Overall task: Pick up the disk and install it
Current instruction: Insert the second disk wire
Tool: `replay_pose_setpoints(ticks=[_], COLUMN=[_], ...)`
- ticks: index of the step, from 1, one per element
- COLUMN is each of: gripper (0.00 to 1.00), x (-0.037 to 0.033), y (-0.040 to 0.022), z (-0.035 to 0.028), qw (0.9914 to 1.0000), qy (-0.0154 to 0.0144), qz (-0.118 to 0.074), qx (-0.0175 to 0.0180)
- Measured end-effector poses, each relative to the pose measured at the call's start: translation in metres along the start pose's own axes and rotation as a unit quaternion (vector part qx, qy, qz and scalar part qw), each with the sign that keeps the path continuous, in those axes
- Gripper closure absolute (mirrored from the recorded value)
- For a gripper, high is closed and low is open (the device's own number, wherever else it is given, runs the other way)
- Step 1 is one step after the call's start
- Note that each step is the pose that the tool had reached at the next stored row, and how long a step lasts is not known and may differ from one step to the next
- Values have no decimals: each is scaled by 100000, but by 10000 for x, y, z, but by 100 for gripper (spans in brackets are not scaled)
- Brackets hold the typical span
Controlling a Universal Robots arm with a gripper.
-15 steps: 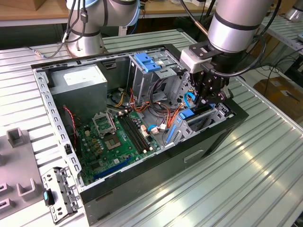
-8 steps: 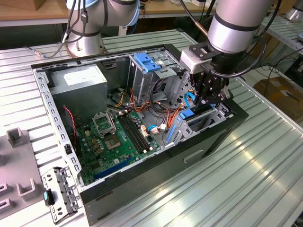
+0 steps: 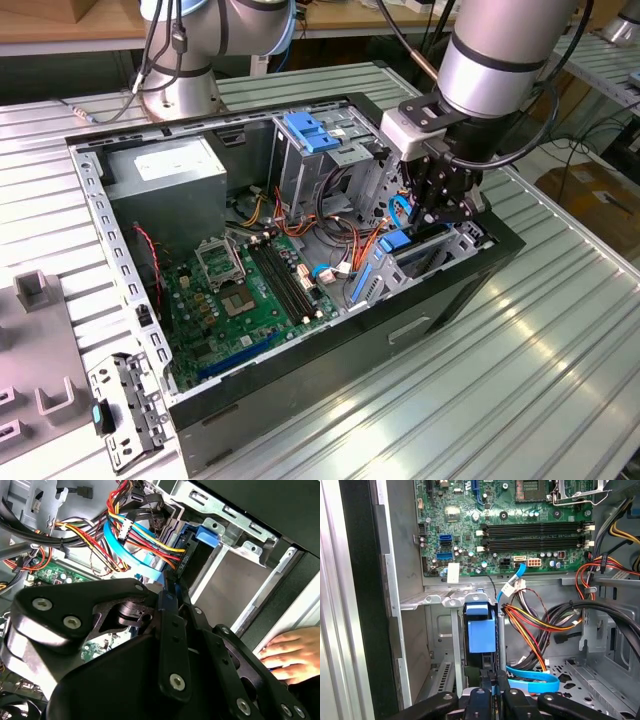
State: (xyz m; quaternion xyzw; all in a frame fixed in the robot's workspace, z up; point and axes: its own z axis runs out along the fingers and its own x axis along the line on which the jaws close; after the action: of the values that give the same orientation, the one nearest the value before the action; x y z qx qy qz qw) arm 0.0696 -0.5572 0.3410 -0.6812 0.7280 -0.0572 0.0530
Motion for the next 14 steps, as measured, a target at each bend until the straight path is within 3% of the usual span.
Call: replay_pose_setpoints(ticks=[7,8,10,12,14], gripper=[83,76,76,76,76], x=[0,0,0,0,0], y=[1,1,0,-3,-18], z=[5,5,2,-19,-111], qw=[100000,100000,100000,100000,100000], qy=[-18,-22,-33,-22,-25], qz=[3,5,5,4,7], qx=[-3,-7,-6,3,8])
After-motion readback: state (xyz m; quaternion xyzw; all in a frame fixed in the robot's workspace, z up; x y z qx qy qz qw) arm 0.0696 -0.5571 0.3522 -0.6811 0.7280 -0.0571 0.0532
